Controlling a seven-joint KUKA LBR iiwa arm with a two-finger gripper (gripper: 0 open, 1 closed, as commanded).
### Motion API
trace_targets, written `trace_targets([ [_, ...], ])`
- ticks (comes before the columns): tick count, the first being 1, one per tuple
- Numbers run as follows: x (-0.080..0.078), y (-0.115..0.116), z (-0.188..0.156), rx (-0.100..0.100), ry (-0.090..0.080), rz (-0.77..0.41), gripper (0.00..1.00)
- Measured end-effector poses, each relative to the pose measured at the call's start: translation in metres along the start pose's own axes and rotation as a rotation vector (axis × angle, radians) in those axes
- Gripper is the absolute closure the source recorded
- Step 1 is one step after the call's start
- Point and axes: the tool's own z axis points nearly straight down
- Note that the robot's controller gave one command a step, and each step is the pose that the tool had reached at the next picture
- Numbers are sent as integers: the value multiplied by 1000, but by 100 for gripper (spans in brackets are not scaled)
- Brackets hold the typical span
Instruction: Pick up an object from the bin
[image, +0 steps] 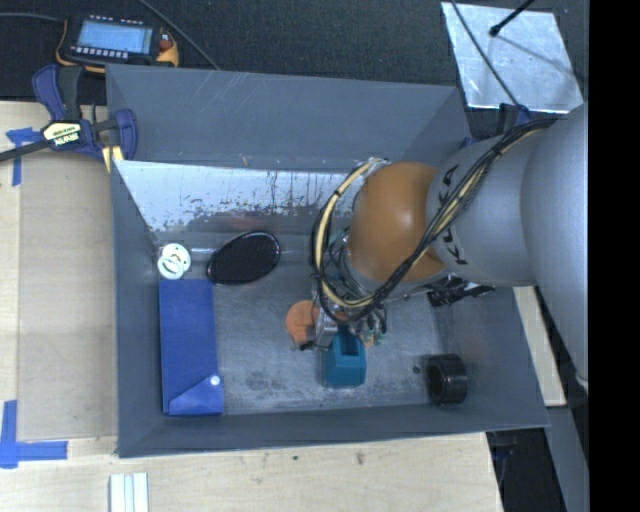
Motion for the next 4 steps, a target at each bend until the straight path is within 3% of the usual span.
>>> trace_targets([
  [1, 0, 0, 0, 0, 0, 0, 100],
  [2, 0, -32, 0, -4, 0, -46, 100],
  [3, 18, -67, 0, -2, -4, -39, 100],
  [4, 17, -66, 0, 2, 1, -56, 100],
])
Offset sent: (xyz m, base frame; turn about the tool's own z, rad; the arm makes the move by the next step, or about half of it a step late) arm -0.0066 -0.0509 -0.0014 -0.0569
